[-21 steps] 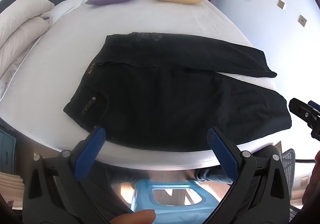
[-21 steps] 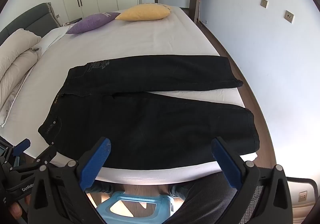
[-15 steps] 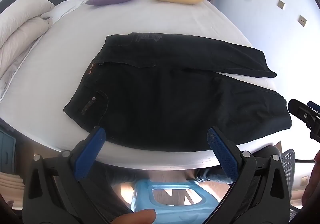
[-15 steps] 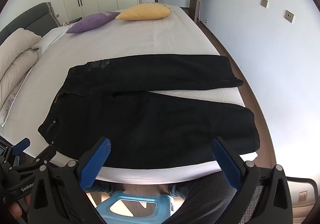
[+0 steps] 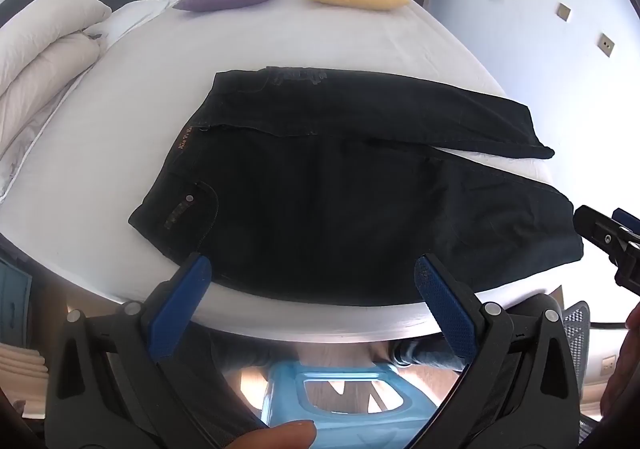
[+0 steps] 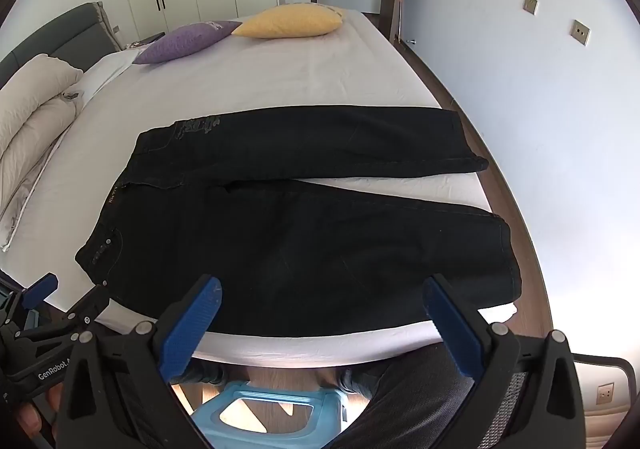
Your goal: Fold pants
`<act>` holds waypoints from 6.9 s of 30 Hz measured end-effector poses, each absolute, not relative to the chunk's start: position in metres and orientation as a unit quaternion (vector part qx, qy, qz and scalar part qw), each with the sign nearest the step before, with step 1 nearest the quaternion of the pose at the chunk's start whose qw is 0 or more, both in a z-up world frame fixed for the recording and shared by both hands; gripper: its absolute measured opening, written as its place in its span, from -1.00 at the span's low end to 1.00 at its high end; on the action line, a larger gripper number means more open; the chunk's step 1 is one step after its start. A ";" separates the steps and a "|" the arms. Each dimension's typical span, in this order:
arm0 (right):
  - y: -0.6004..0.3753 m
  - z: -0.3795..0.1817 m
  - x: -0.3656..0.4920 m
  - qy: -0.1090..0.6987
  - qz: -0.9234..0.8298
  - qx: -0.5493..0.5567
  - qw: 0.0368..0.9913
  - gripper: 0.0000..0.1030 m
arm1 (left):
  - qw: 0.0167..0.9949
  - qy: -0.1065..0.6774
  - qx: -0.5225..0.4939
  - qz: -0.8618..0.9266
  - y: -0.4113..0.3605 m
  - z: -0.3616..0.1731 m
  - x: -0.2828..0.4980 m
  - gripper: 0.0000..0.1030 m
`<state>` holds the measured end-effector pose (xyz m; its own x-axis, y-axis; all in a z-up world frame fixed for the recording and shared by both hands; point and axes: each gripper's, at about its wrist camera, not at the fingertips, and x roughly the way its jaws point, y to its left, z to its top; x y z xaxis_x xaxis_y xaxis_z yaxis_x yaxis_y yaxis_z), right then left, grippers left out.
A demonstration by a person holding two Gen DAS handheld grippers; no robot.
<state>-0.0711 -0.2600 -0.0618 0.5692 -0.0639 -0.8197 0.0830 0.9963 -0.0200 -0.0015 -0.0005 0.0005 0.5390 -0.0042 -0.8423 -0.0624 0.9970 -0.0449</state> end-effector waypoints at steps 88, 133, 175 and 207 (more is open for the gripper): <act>-0.286 -0.071 0.014 0.408 0.117 -0.008 0.905 0.99 | 0.885 0.463 -0.021 -0.054 0.079 -0.027 0.108 0.99; -0.295 -0.215 0.352 0.559 0.337 -0.161 0.740 0.09 | 0.747 0.564 0.202 -0.290 0.121 -0.174 0.499 0.18; -0.290 -0.104 0.220 0.435 0.317 -0.260 0.802 -0.88 | 0.817 0.455 0.225 -0.274 0.132 -0.065 0.289 -0.83; -0.203 -0.167 -0.047 0.442 0.309 -0.240 0.807 -0.88 | 0.795 0.505 0.201 -0.270 0.178 -0.111 -0.002 -0.82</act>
<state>-0.0470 -0.2032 -0.1675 0.4182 0.2865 -0.8620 -0.7105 0.6944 -0.1139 -0.0017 0.1777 -0.1112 0.3438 -0.2264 -0.9114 0.6320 0.7736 0.0462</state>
